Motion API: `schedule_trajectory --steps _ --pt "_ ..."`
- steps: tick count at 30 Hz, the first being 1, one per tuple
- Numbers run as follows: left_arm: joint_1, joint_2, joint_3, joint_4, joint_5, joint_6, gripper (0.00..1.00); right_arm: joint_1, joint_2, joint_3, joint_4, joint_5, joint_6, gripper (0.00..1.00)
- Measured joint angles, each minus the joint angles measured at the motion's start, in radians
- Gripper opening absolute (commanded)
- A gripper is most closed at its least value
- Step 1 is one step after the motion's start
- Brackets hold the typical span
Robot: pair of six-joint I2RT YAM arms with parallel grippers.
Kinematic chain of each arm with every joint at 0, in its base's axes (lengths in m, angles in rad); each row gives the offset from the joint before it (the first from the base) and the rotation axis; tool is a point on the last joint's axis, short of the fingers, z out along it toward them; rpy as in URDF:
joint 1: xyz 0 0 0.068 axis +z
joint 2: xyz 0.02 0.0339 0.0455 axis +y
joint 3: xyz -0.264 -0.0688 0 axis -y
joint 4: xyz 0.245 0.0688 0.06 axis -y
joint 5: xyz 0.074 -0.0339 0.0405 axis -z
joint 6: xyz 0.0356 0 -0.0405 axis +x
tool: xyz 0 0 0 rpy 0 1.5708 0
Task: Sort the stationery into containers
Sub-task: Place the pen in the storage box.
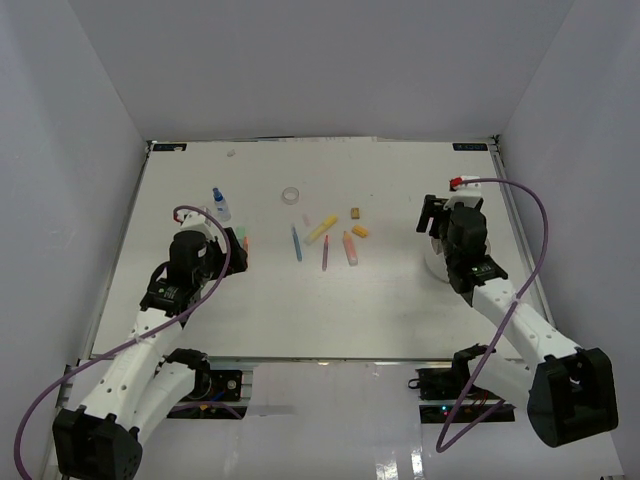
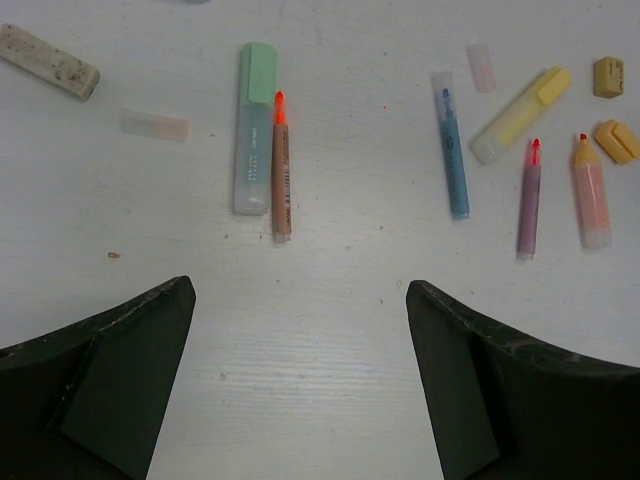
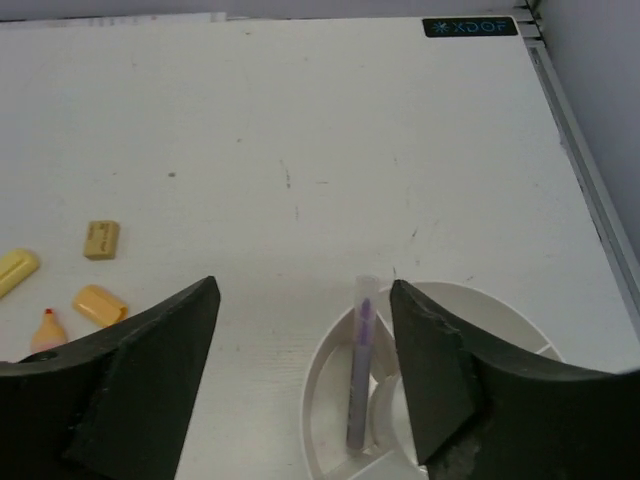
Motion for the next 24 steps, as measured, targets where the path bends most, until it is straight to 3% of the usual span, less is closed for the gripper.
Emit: schedule_trajectory --steps 3,6,9,13,24 --pt "0.0 0.016 0.0 0.0 0.002 -0.011 0.98 0.007 0.001 0.095 -0.091 -0.054 0.008 0.93" --pt "0.0 0.054 0.002 -0.001 0.013 -0.041 0.98 0.016 0.002 0.183 -0.182 -0.1 0.021 0.99" --pt "0.0 0.13 0.037 -0.019 0.027 -0.082 0.98 0.025 0.002 0.233 -0.266 -0.141 0.035 0.91" --pt "-0.029 0.297 0.169 -0.056 0.024 -0.139 0.98 0.027 -0.005 0.244 -0.372 -0.173 0.052 0.9" --pt "-0.278 0.818 0.592 -0.18 -0.096 -0.275 0.98 0.027 -0.155 0.186 -0.484 -0.236 0.101 0.9"
